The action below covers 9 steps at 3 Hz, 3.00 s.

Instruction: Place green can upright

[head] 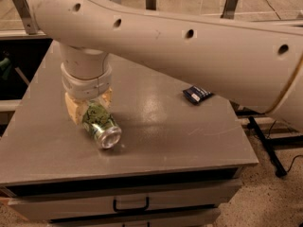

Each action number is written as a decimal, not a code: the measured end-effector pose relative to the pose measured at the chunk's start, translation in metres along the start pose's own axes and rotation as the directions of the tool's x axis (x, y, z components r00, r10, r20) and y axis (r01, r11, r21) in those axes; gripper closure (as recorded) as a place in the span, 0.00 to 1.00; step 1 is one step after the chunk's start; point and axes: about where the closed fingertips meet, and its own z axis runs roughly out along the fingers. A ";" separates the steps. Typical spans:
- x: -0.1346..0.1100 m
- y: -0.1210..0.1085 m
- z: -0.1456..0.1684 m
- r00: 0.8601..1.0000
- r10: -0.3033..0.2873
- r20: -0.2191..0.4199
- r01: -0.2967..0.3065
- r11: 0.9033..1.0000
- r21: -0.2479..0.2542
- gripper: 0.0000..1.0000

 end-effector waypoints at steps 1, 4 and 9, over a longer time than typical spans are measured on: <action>-0.030 -0.029 -0.032 0.988 -0.062 0.139 0.060 0.998 0.020 1.00; -0.084 -0.059 -0.105 0.894 -0.207 0.398 0.205 0.978 0.048 1.00; -0.108 -0.088 -0.082 0.521 -0.245 0.818 0.396 0.918 0.023 1.00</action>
Offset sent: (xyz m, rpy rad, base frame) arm 0.1316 -0.0220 0.1984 0.4298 -0.5547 0.3307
